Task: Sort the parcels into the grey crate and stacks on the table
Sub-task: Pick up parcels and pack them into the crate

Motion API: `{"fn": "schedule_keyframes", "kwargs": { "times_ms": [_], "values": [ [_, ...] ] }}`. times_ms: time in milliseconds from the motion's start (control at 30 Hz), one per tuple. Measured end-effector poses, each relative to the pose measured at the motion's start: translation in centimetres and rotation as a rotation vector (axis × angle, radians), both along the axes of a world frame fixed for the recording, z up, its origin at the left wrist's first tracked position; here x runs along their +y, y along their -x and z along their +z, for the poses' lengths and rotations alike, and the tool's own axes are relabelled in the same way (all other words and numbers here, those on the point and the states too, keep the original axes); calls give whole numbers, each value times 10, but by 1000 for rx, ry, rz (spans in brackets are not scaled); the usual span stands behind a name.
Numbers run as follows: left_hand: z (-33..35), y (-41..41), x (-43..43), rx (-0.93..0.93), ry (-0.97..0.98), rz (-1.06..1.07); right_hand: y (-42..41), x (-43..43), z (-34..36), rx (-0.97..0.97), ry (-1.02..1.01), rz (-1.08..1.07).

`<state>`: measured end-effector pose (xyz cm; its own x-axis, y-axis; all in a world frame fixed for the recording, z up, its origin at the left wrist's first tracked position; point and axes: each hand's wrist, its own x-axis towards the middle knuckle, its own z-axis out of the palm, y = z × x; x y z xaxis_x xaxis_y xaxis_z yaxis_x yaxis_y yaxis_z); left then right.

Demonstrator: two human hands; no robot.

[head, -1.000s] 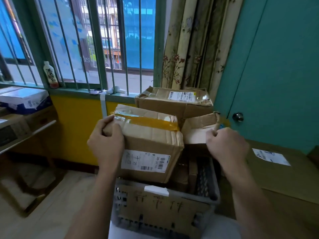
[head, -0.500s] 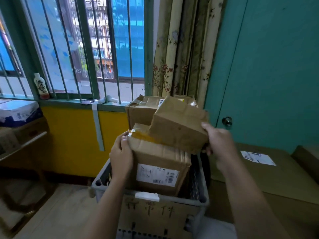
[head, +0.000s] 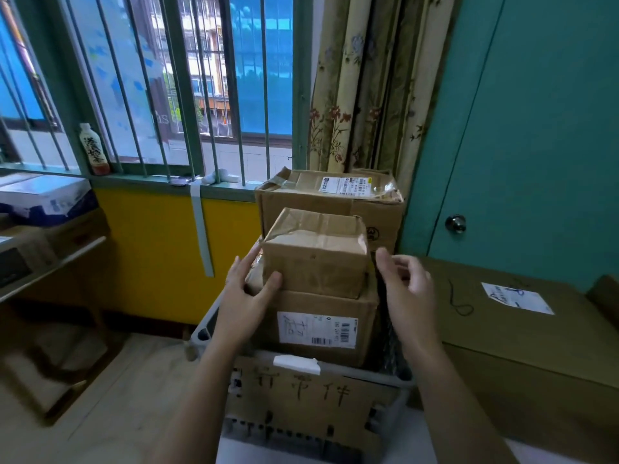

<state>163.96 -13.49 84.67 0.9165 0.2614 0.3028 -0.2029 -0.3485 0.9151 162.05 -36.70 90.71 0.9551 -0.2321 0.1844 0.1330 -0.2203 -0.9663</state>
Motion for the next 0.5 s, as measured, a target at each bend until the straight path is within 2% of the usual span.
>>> {"fn": "schedule_keyframes", "kwargs": {
  "times_ms": [133, 400, 500],
  "values": [
    [2, -4, -5, -26, 32, -62, 11, 8, -22, 149, -43, 269],
    [4, -32, 11, -11, 59, 22, -31, 37, -43, 106, 29, 221],
    [1, -38, 16, -3, 53, 23, -33, 44, -48, 78, 129, 220]
  ]
}}
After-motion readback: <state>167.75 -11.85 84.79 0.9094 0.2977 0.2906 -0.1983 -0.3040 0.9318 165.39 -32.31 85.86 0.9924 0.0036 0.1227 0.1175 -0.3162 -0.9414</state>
